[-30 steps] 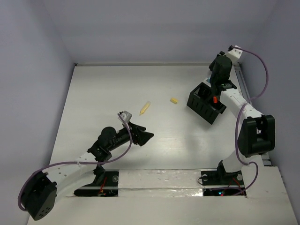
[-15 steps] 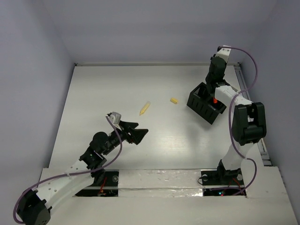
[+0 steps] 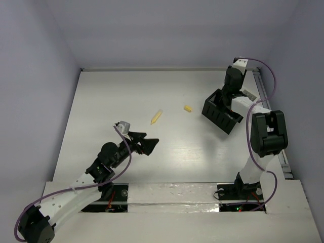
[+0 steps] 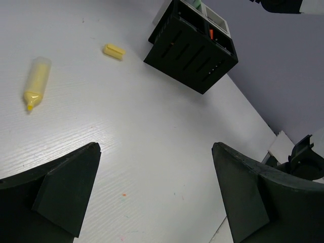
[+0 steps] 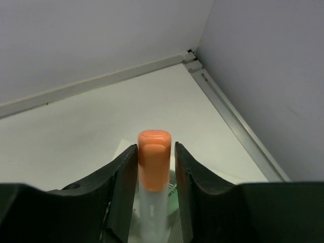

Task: Sort the stationery into containers
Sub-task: Place the pen in the storage box, then pick up the pen from the center of the board.

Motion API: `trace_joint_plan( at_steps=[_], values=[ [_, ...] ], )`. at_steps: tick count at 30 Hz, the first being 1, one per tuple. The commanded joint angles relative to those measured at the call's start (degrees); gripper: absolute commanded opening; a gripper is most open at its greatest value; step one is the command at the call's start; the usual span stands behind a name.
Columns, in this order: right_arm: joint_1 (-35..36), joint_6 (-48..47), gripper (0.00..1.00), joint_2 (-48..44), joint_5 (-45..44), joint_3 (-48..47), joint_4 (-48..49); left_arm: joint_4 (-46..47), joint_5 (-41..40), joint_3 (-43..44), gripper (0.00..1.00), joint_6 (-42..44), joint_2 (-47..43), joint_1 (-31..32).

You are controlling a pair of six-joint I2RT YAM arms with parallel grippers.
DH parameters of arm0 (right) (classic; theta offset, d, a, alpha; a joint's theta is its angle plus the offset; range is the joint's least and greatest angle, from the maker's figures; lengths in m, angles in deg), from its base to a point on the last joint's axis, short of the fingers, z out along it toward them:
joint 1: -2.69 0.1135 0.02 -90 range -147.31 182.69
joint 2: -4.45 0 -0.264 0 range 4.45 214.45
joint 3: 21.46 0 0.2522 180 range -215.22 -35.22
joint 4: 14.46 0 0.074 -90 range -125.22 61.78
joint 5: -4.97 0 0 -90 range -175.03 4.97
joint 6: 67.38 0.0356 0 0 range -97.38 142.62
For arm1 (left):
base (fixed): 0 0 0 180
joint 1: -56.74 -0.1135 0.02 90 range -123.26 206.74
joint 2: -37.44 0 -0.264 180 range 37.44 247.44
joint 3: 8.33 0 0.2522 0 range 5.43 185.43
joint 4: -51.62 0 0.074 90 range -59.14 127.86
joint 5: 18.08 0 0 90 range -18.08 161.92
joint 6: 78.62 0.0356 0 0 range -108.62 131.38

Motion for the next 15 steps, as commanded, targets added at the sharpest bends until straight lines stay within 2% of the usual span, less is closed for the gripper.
trace_joint_plan(
  at_steps=[1, 2, 5, 8, 10, 12, 13, 14, 15],
  values=[
    [-0.52, 2.5, 0.47, -5.04, 0.09, -0.07, 1.22, 1.59, -0.93, -0.29, 0.9, 0.17, -0.71, 0.25],
    [-0.52, 2.94, 0.61, -5.48, 0.09, -0.42, 0.87, 1.5, -1.1, -0.38, 0.9, 0.26, -0.71, 0.25],
    [-0.52, 7.32, 0.79, -8.1, 2.81, -1.73, -2.99, 1.15, -1.63, -0.38, 0.91, 0.34, -1.06, 0.25],
    [0.7, 9.18, 0.85, -11.88, 7.03, -1.83, -4.75, 0.97, -2.16, -0.38, 0.91, 0.43, -1.41, 0.25],
    [3.42, 8.92, 0.85, -13.39, 11.05, -1.91, -5.19, 0.27, -2.86, -0.21, 0.9, 0.35, -1.68, 0.25],
    [6.75, 8.83, 0.77, -14.36, 16.41, -2.88, -7.03, -0.43, -4.53, -0.21, 0.9, 0.34, -2.64, 0.25],
    [8.17, 8.74, 0.72, -14.19, 22.18, -4.62, -10.09, -1.48, -4.71, -0.12, 0.9, 0.34, -2.99, 0.25],
    [9.83, 8.74, 0.66, -13.84, 23.81, -5.6, -11.77, -2.1, -7.67, -0.12, 0.9, 0.43, -3.52, 0.25],
    [11.68, 8.57, 0.45, -12.79, 24.52, -6.48, -13.35, -2.72, -8.65, -0.12, 0.9, 0.43, -4.74, 0.25]
  ],
)
